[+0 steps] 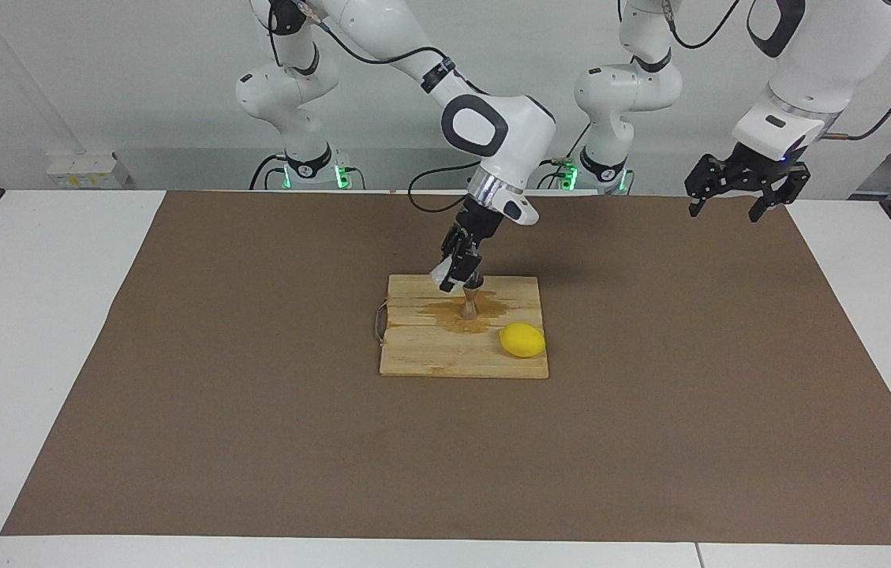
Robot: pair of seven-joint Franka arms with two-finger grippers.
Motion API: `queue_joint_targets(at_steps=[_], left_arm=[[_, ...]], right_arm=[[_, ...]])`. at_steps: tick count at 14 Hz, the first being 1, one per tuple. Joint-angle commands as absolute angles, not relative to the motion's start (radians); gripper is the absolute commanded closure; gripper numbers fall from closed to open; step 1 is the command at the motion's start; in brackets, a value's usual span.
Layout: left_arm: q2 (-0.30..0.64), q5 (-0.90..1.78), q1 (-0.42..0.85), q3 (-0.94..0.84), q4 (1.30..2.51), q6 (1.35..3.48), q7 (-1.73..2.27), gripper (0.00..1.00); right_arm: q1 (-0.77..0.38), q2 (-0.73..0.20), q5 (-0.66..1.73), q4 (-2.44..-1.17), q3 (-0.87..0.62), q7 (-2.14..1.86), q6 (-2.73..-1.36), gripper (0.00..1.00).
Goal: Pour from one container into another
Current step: 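Turn the white cup upright and carry it off the board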
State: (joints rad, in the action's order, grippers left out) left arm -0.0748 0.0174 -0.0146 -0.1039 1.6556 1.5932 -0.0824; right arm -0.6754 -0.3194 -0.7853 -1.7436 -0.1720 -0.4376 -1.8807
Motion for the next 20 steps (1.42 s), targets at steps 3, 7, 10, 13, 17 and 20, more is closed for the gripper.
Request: queue_joint_targets(at_steps=[3,7,10,13,17,20], left_arm=[[-0.086,0.006,-0.006,-0.101,1.671,1.608,-0.077,0.00],[-0.086,0.006,-0.006,-0.101,1.671,1.608,-0.077,0.00],[-0.086,0.006,-0.006,-0.101,1.671,1.608,-0.077,0.00],[-0.086,0.006,-0.008,-0.101,1.671,1.608,-0.077,0.00],[-0.086,0.006,-0.008,-0.101,1.671,1.606,-0.080,0.00],[-0.086,0.006,-0.006,-0.101,1.671,1.606,-0.080,0.00]], right_arm=[[-0.631,-0.272,-0.660,-1.764,-0.178,-0.426,-1.896,0.57],[-0.615,-0.250,-0.608,-1.766,-0.178,-0.434,-1.902,0.57],[-0.601,-0.233,-0.559,-1.766,-0.178,-0.439,-1.902,0.57],[-0.566,-0.221,-0.487,-1.766,-0.178,-0.489,-1.905,0.57],[-0.503,-0.193,-0.442,-1.770,-0.179,-0.558,-1.936,0.57],[-0.445,-0.186,-0.336,-1.772,-0.178,-0.652,-1.942,0.57]])
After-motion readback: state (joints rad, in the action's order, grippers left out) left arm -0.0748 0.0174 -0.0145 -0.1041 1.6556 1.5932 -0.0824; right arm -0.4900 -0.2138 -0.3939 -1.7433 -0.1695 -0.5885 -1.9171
